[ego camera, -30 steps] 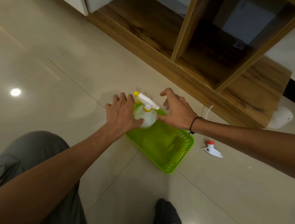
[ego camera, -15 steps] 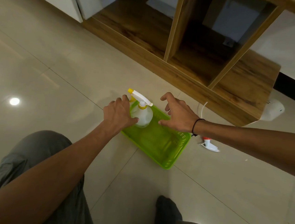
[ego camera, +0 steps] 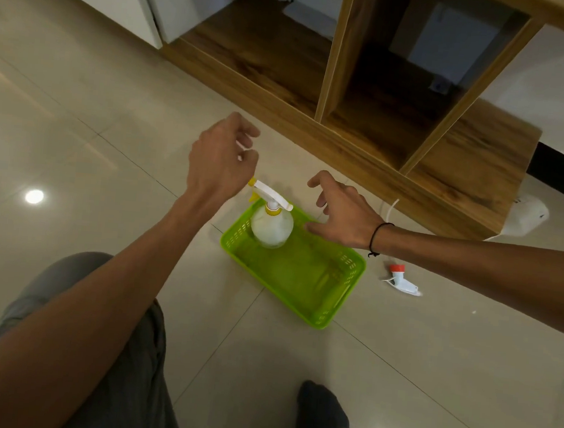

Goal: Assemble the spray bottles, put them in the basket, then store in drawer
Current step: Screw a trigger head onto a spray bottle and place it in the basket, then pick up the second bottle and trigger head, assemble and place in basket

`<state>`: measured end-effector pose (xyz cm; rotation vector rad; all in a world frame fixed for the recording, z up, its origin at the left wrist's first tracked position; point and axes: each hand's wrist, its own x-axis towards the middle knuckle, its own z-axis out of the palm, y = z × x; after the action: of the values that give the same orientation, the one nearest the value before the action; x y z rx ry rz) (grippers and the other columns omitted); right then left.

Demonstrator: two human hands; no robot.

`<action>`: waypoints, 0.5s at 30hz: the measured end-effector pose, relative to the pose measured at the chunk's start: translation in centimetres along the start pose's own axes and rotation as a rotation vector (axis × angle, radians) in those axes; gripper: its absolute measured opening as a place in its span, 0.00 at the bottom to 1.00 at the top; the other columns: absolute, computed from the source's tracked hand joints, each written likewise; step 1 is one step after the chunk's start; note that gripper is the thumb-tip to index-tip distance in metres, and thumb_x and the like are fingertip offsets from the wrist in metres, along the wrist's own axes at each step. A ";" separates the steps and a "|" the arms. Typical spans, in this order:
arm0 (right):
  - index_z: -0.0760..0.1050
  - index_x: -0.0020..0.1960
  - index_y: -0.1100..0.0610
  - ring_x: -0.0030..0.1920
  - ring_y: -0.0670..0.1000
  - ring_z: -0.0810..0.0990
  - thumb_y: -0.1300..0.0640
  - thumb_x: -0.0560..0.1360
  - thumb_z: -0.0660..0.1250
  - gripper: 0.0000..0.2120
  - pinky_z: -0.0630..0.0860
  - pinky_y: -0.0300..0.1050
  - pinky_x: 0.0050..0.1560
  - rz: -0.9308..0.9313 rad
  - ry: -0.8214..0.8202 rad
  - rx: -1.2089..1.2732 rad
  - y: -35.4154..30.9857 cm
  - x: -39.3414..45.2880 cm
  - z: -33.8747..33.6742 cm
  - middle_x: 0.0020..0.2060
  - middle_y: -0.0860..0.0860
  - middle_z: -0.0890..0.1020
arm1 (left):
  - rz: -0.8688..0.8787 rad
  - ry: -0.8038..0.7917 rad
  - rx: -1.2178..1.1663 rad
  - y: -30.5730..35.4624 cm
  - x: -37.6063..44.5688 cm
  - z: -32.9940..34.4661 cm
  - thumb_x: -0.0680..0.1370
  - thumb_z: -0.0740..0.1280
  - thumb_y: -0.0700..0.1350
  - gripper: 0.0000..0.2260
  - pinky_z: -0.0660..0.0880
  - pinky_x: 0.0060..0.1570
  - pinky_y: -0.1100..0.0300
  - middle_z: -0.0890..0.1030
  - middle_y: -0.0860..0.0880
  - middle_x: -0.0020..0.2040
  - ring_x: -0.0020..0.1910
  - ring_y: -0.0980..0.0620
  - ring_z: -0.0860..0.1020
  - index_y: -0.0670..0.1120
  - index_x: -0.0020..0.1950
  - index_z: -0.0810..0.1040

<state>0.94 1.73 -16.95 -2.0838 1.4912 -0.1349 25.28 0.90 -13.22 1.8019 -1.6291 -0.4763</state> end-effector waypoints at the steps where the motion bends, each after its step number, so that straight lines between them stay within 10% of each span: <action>1: 0.63 0.69 0.46 0.52 0.57 0.81 0.44 0.69 0.77 0.35 0.82 0.59 0.54 0.001 0.007 -0.004 0.1 -0.1 -0.2 0.55 0.52 0.79 | 0.049 -0.004 -0.046 0.8 0.0 0.4 0.73 0.69 0.44 0.13 0.82 0.47 0.51 0.84 0.55 0.47 0.42 0.53 0.84 0.52 0.56 0.82; 7: 0.64 0.69 0.45 0.50 0.55 0.82 0.39 0.70 0.74 0.33 0.81 0.54 0.48 0.029 0.054 -0.062 1.1 -1.5 -1.4 0.56 0.49 0.81 | 0.254 -0.242 -0.220 4.3 -1.1 5.1 0.77 0.70 0.41 0.09 0.78 0.38 0.67 0.84 0.57 0.45 0.41 0.61 0.82 0.47 0.56 0.84; 15: 0.72 0.65 0.50 0.51 0.55 0.81 0.40 0.72 0.73 0.27 0.80 0.53 0.49 0.177 0.090 -0.119 4.4 -6.5 -3.7 0.57 0.49 0.81 | 0.325 -0.427 -0.187 8.8 -3.3 10.4 0.77 0.70 0.44 0.08 0.83 0.48 0.54 0.85 0.56 0.44 0.41 0.56 0.85 0.51 0.54 0.83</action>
<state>-6.64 5.21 -14.55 -2.0485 1.7694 -0.0741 11.42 1.66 -15.27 1.3223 -2.0405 -0.8718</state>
